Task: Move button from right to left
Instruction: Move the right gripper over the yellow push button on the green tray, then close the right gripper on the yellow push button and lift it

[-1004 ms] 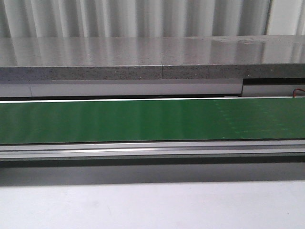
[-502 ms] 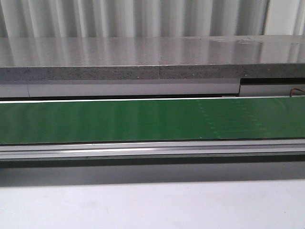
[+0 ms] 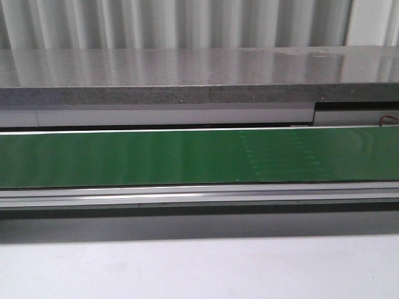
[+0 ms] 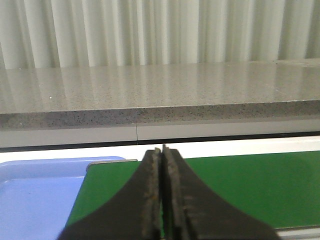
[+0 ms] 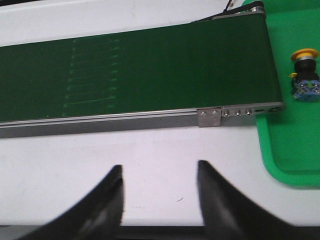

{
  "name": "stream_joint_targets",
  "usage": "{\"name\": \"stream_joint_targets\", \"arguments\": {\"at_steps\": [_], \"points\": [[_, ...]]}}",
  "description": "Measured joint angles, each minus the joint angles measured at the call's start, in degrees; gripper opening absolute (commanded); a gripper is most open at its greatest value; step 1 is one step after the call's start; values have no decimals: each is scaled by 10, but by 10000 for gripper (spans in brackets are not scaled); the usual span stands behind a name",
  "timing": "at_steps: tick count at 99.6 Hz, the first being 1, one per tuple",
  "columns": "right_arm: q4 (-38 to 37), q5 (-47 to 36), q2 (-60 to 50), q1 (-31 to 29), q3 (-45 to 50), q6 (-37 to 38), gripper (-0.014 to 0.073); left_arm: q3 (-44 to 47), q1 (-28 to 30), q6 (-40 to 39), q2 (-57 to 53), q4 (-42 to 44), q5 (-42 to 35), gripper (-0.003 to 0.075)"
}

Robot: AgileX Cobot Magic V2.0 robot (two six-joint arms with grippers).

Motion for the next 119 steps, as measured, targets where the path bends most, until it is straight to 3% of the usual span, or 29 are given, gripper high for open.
{"name": "stream_joint_targets", "arguments": {"at_steps": [5, 23, 51, 71, 103, 119], "points": [[0, -1, 0, 0, 0, 0, 666, 0, 0, 0, 0, 0, 0, -20], [0, -27, 22, 0, -4, 7, 663, 0, 0, 0, 0, 0, 0, -20], [-31, -44, 195, -13, -55, 12, 663, 0, 0, 0, 0, 0, 0, -20], [-35, -76, 305, -108, -99, -19, 663, 0, 0, 0, 0, 0, 0, -20], [18, -131, 456, -311, -127, -183, 663, 0, 0, 0, 0, 0, 0, -20], [56, -181, 521, -365, -128, -239, 663, 0, 0, 0, 0, 0, 0, -20]]}}
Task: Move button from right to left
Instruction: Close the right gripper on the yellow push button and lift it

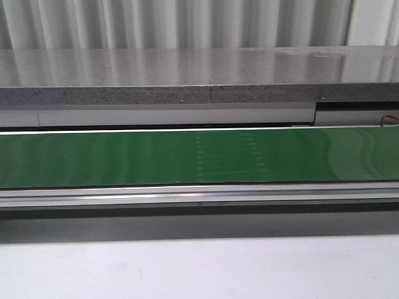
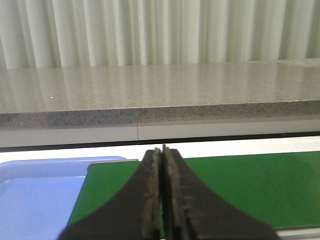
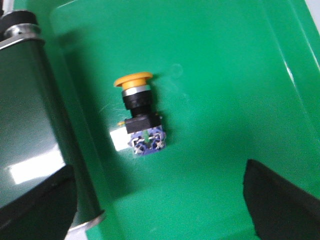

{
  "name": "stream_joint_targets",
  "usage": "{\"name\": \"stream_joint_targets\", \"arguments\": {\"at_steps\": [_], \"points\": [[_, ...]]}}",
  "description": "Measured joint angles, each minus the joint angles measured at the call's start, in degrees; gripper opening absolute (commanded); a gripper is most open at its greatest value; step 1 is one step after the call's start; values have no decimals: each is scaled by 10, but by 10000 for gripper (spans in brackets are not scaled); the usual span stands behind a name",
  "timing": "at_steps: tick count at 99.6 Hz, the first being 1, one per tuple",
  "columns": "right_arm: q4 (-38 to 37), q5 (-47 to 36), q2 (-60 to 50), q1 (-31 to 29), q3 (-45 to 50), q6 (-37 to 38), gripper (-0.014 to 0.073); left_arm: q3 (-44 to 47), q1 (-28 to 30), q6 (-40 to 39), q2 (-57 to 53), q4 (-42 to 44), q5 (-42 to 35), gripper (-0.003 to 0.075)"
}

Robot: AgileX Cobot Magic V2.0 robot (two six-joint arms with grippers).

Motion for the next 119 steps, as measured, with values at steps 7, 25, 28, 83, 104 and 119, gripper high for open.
{"name": "stream_joint_targets", "arguments": {"at_steps": [7, 25, 28, 83, 104, 119], "points": [[9, -20, 33, -5, 0, -18, 663, 0, 0, 0, 0, 0, 0, -20], [16, -56, 103, -5, 0, -39, 663, 0, 0, 0, 0, 0, 0, -20], [17, -60, 115, -5, 0, -40, 663, 0, 0, 0, 0, 0, 0, -20], [36, -128, 219, 17, -3, -85, 413, 0, 0, 0, 0, 0, 0, -20], [55, -135, 220, 17, -6, -85, 244, 0, 0, 0, 0, 0, 0, -20], [79, -114, 191, 20, -6, -85, 244, 0, 0, 0, 0, 0, 0, -20]]}}
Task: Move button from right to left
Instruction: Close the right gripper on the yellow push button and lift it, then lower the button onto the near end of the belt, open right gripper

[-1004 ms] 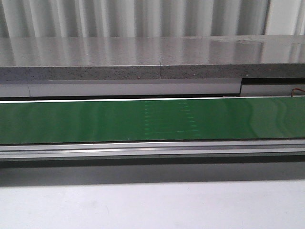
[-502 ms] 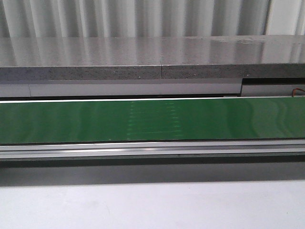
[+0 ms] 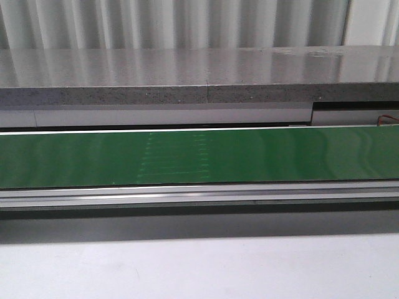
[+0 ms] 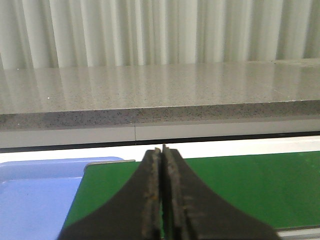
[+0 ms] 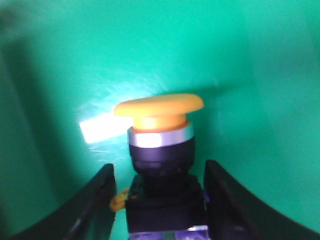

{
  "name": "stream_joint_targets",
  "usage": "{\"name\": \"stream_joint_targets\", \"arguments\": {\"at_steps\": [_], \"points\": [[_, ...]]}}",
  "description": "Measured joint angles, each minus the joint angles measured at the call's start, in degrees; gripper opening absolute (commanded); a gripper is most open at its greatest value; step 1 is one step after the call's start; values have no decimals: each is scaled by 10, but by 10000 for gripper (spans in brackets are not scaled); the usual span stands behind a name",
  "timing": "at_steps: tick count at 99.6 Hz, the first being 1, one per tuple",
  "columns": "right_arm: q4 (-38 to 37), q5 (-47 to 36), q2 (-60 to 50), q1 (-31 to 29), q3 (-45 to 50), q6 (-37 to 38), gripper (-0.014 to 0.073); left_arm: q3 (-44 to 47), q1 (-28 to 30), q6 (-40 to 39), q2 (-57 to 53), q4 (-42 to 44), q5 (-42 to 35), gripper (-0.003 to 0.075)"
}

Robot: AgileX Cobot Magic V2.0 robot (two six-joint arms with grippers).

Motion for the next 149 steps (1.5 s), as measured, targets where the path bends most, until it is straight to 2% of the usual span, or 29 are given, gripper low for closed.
{"name": "stream_joint_targets", "arguments": {"at_steps": [13, 31, 51, 86, 125, 133, 149], "points": [[13, 18, -53, 22, 0, 0, 244, 0, 0, 0, 0, 0, 0, -20], [24, 48, -128, 82, 0, 0, 244, 0, 0, 0, 0, 0, 0, -20], [29, 72, -145, 130, 0, 14, 244, 0, 0, 0, 0, 0, 0, -20], [32, 80, -117, 140, 1, 22, 245, 0, 0, 0, 0, 0, 0, -20], [36, 96, -102, 140, 1, 23, 284, 0, 0, 0, 0, 0, 0, -20], [38, 101, -99, 140, 1, 23, 351, 0, 0, 0, 0, 0, 0, -20], [42, 105, -99, 140, 1, 23, 643, 0, 0, 0, 0, 0, 0, -20]]}}
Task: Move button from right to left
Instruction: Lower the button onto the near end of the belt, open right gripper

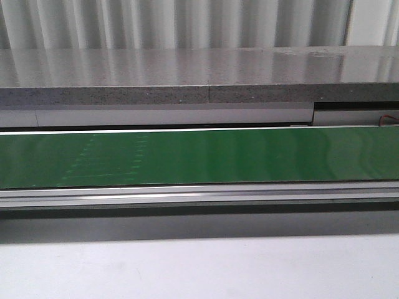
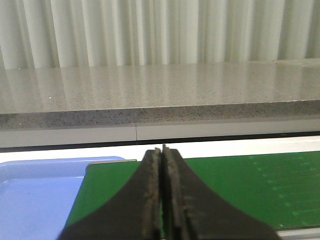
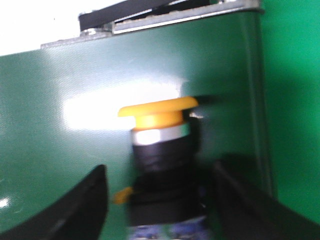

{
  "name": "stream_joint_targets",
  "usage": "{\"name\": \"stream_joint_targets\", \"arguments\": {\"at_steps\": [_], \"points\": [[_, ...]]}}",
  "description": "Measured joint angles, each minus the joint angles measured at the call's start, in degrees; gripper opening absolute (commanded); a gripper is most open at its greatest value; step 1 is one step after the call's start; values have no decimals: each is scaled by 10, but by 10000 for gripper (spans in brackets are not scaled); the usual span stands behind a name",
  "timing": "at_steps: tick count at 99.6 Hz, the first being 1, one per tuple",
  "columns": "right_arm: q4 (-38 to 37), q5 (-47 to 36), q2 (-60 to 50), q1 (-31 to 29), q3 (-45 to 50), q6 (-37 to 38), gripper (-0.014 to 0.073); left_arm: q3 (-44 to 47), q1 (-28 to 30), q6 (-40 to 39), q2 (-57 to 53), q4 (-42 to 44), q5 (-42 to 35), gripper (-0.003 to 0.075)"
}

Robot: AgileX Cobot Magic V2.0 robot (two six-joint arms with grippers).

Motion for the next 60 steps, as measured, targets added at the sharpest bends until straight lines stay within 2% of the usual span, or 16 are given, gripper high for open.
{"name": "stream_joint_targets", "arguments": {"at_steps": [2, 8, 32, 60], "points": [[1, 0, 0, 0, 0, 0, 671, 0, 0, 0, 0, 0, 0, -20], [2, 1, 0, 0, 0, 0, 644, 0, 0, 0, 0, 0, 0, -20], [7, 1, -59, 7, -6, 1, 647, 0, 0, 0, 0, 0, 0, -20], [-6, -23, -189, 73, 9, -2, 645, 0, 0, 0, 0, 0, 0, -20]]}}
